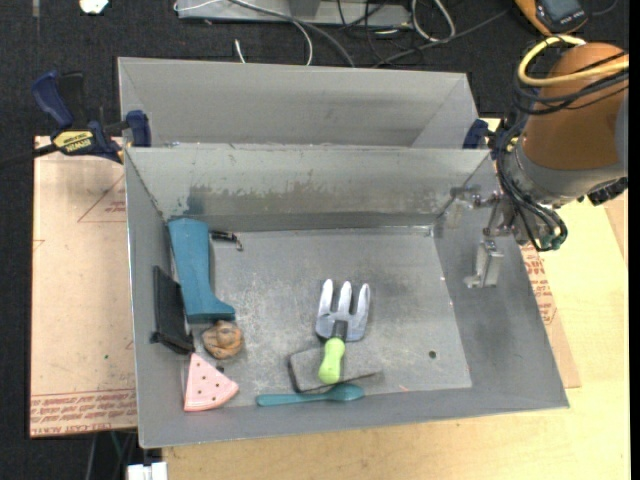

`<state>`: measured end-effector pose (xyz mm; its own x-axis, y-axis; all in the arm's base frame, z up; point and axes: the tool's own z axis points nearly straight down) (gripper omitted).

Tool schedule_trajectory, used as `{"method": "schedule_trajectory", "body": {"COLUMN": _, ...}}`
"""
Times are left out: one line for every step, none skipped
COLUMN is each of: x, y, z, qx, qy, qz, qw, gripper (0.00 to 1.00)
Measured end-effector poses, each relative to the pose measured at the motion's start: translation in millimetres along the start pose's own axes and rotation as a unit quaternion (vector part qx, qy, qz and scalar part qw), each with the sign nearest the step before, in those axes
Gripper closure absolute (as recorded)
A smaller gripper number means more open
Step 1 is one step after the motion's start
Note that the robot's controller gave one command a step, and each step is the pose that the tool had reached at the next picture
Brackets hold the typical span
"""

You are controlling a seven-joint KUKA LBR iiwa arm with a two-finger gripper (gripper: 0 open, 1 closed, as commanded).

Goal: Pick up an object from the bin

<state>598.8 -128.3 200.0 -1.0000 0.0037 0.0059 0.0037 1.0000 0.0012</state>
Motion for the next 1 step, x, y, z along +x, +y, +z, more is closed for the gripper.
{"method": "schedule_trajectory", "body": {"x": -1.6, "y": 0.4, "z": -5.0, "qx": 0.001, "qy": -0.0039, "qz": -0.001, "qw": 1.0, "gripper": 0.0}}
